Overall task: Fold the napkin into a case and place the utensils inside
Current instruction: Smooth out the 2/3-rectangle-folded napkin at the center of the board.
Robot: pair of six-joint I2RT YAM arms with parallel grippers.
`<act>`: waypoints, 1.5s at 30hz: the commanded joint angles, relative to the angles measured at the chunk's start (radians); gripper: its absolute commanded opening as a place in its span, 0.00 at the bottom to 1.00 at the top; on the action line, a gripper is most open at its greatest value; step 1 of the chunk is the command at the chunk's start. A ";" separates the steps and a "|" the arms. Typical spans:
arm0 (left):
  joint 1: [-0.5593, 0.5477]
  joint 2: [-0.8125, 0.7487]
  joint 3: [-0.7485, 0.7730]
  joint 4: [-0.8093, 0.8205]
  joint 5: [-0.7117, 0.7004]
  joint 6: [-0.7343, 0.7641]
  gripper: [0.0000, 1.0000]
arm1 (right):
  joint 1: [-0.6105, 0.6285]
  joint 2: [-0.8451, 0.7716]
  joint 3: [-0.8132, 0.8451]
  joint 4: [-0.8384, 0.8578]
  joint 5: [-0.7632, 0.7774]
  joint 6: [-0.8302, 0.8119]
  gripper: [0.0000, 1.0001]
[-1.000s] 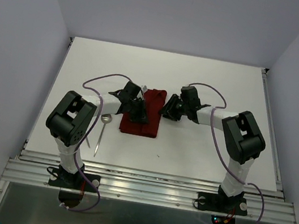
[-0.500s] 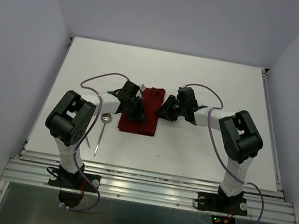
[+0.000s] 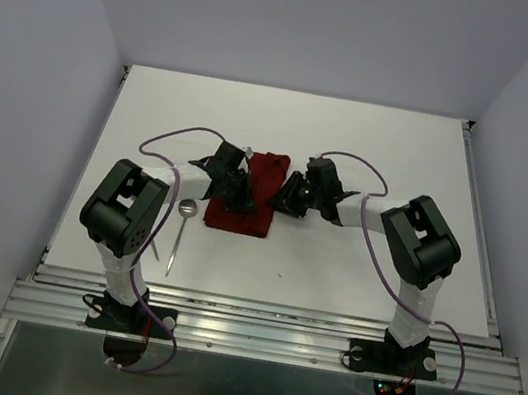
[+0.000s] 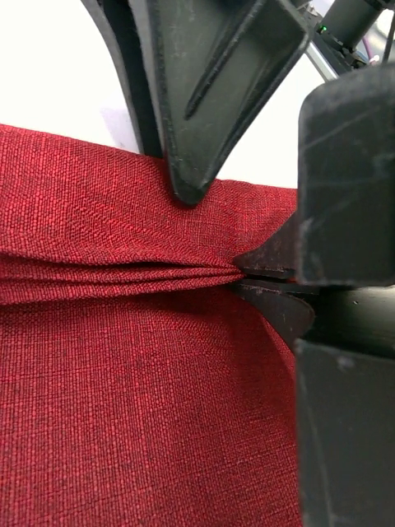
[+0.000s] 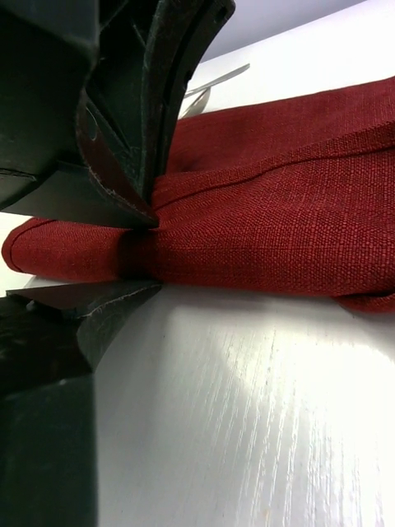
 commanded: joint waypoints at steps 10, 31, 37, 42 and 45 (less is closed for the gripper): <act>0.012 -0.040 0.034 -0.009 -0.010 0.007 0.00 | 0.028 0.001 -0.041 0.003 0.049 0.012 0.01; -0.212 0.051 0.112 0.051 0.050 -0.112 0.00 | -0.029 -0.309 -0.295 -0.265 0.209 -0.212 0.01; -0.214 0.049 0.125 0.030 0.033 -0.091 0.00 | -0.029 -0.348 -0.295 -0.298 0.250 -0.223 0.04; -0.212 0.037 0.091 0.025 0.025 -0.074 0.00 | -0.029 -0.354 -0.289 -0.299 0.267 -0.215 0.19; -0.212 0.037 0.080 0.025 0.030 -0.066 0.00 | -0.029 -0.358 -0.289 -0.299 0.278 -0.207 0.32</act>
